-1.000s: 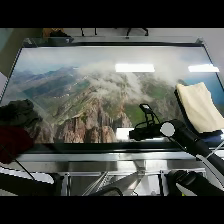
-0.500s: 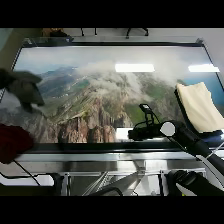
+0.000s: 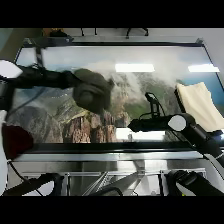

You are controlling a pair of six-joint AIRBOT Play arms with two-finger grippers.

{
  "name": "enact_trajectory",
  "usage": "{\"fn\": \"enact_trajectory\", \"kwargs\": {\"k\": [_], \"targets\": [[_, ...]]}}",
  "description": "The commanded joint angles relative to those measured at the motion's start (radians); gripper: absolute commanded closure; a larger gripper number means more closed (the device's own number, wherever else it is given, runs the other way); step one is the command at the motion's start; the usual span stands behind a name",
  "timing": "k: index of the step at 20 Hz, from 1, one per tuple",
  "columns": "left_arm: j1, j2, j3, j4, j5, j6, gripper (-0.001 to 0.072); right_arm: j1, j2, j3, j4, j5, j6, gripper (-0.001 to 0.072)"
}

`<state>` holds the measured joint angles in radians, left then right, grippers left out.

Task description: Fold the shirts.

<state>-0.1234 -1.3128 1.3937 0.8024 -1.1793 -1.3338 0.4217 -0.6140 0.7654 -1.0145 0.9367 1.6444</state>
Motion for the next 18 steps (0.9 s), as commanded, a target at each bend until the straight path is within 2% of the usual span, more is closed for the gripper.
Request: {"fn": "enact_trajectory", "kwargs": {"k": [1,2,3,6,9,11,12,14,18], "targets": [[-0.206,-0.045,-0.158,-0.010,0.183,-0.002,0.0681,-0.104,0.007,0.035,-0.002,0.063,0.000,0.0415],[-0.237,-0.070,-0.171,-0.009,0.209,-0.001,0.0496,-0.140,0.007,0.035,-0.002,0.077,-0.003,0.0415],[-0.256,-0.097,-0.167,-0.010,0.212,-0.002,0.0021,-0.173,0.007,0.035,0.003,0.090,-0.028,0.0415],[-0.227,-0.152,-0.077,-0.010,0.091,-0.014,0.0012,-0.261,0.006,0.035,0.028,0.129,-0.082,0.0415],[-0.103,-0.148,0.008,-0.009,-0.106,-0.035,0.0012,-0.335,-0.014,0.035,0.032,0.158,-0.144,0.0411],[-0.032,-0.099,-0.059,-0.008,-0.204,-0.044,0.0012,-0.381,-0.047,0.035,0.032,0.157,-0.158,0.0242],[-0.014,-0.064,-0.130,-0.008,-0.224,-0.043,0.0012,-0.400,-0.072,0.035,0.033,0.156,-0.165,0.0240],[-0.016,0.030,-0.340,-0.010,-0.174,-0.043,0.0013,-0.412,-0.138,0.035,0.055,0.151,-0.214,0.0240],[-0.125,0.145,-0.709,-0.022,0.117,-0.044,0.0012,-0.409,-0.300,0.035,0.261,0.118,-0.447,0.0240]]}}
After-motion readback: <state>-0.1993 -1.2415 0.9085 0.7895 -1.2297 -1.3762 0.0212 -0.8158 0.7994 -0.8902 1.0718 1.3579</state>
